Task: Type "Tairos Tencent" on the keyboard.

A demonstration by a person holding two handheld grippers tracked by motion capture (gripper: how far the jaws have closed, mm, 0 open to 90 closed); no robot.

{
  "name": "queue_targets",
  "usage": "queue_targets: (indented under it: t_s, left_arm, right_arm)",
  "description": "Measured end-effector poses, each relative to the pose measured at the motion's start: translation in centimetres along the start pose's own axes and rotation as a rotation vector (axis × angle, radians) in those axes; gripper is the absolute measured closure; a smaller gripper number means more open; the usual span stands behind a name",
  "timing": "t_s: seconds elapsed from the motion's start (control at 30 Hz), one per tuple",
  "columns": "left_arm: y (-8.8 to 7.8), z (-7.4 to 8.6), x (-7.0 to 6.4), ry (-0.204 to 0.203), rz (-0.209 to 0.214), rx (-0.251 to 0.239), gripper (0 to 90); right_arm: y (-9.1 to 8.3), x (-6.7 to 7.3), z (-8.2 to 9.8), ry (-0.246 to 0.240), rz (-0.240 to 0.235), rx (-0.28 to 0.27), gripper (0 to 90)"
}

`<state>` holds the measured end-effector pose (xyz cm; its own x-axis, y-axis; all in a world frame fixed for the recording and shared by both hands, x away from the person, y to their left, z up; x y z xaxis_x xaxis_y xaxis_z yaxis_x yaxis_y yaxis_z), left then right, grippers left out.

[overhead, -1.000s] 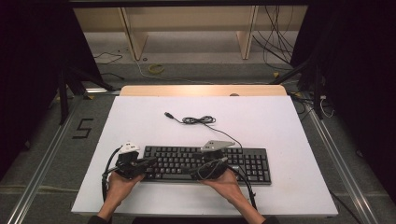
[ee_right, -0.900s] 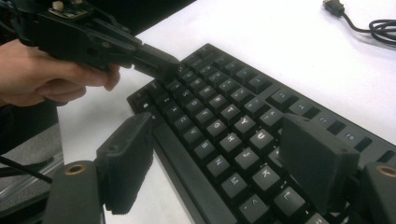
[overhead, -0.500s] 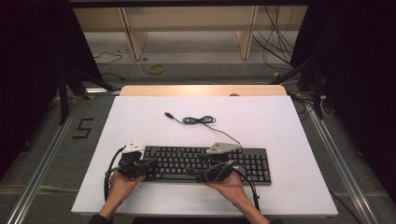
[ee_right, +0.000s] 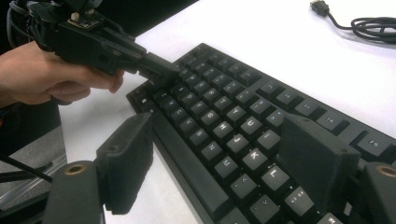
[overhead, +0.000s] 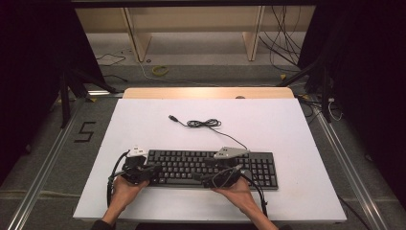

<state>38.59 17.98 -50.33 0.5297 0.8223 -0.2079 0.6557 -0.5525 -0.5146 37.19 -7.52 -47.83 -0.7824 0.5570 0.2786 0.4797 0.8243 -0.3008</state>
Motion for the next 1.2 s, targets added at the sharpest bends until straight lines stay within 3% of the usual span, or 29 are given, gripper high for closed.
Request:
queue_targets:
  t_s: [0.47, 0.7, 0.83, 0.87, 0.97, 1.0, 1.03, 1.07, 1.2]
  left_arm:
    - [0.2, 0.2, -0.2, 0.017, -0.009, 0.016, 89.3]
    - [-0.4, -0.2, -0.3, 0.007, -0.004, -0.028, 87.5]
    - [-0.9, -0.5, -0.6, 0.002, 0.013, -0.064, 81.2]
    - [-1.0, -0.6, -0.6, 0.000, 0.018, -0.070, 75.8]
    - [-1.4, -0.6, -0.9, -0.005, 0.044, -0.088, 71.9]
    - [-1.5, -0.7, -0.9, -0.006, 0.050, -0.094, 62.8]
    - [-1.6, -0.7, -0.9, -0.008, 0.049, -0.101, 62.8]
    - [-1.7, -0.7, -1.0, -0.008, 0.049, -0.106, 60.2]
    - [-2.1, -0.5, -1.3, -0.015, 0.067, -0.117, 52.7]
  right_arm:
    - [-0.1, -0.2, 0.0, 0.001, 0.015, 0.002, 27.2]
    - [-0.1, -0.4, -0.1, 0.001, 0.022, -0.002, 27.9]
    - [0.1, -0.8, -0.2, 0.001, 0.035, 0.001, 33.9]
    - [0.2, -1.0, -0.2, 0.002, 0.048, 0.009, 40.9]
    - [0.4, -1.3, -0.2, 0.004, 0.059, 0.011, 49.0]
    - [0.5, -1.6, -0.2, -0.002, 0.072, 0.018, 55.5]
    - [0.5, -1.6, -0.2, -0.002, 0.072, 0.018, 55.5]
    - [0.7, -1.8, -0.3, -0.004, 0.082, 0.023, 63.0]
    - [1.1, -2.1, -0.5, -0.006, 0.093, 0.032, 72.5]
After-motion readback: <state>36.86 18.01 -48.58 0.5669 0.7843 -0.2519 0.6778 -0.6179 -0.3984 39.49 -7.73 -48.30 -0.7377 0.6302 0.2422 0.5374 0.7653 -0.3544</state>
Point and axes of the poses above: each handheld gripper's, and its own axes: y roughly forward along the jaws, z roughly out of its underside, x roughly to its left, the point moved 4 cm from there along y, roughly forward along the jaws, and after that the axes turned 13 degrees about -x, right-handed, at the moved point
